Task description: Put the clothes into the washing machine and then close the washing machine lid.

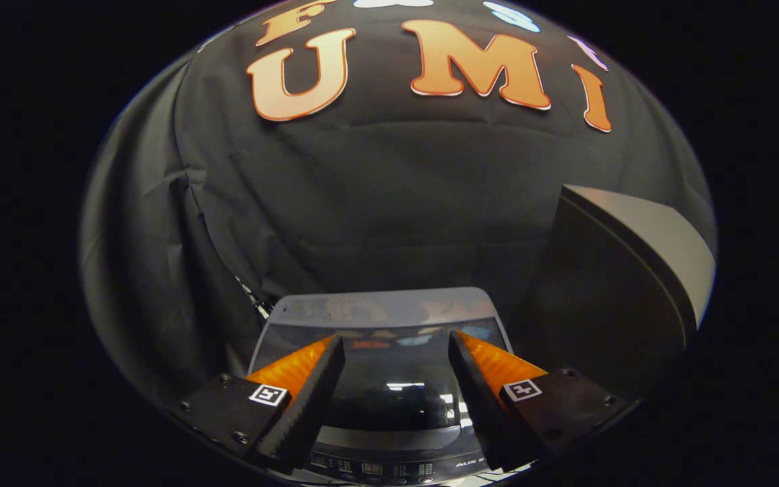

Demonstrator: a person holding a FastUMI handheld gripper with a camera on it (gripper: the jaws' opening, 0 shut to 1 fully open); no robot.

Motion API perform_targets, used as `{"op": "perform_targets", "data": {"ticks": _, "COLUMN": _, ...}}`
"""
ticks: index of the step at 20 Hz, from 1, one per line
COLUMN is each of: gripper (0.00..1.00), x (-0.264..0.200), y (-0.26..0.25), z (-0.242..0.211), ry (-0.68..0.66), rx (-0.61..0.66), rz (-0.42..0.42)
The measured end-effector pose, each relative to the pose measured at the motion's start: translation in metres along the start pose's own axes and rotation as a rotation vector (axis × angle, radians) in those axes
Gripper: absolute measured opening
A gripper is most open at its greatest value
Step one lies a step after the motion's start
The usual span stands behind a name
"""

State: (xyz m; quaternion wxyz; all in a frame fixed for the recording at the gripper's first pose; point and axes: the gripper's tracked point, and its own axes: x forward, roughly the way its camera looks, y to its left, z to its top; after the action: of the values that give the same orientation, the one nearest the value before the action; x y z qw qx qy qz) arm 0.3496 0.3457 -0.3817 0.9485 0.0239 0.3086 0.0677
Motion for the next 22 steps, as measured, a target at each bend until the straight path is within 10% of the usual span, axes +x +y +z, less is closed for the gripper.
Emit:
{"op": "perform_targets", "data": {"ticks": 10, "gripper": 0.99, "x": 0.021, "y": 0.002, "z": -0.078, "ry": 0.16, "rx": 0.011, "rz": 0.006}}
{"op": "perform_targets", "data": {"ticks": 22, "gripper": 0.98, "x": -0.091, "y": -0.011, "z": 0.046, "ry": -0.109, "rx": 0.014, "rz": 0.035}}
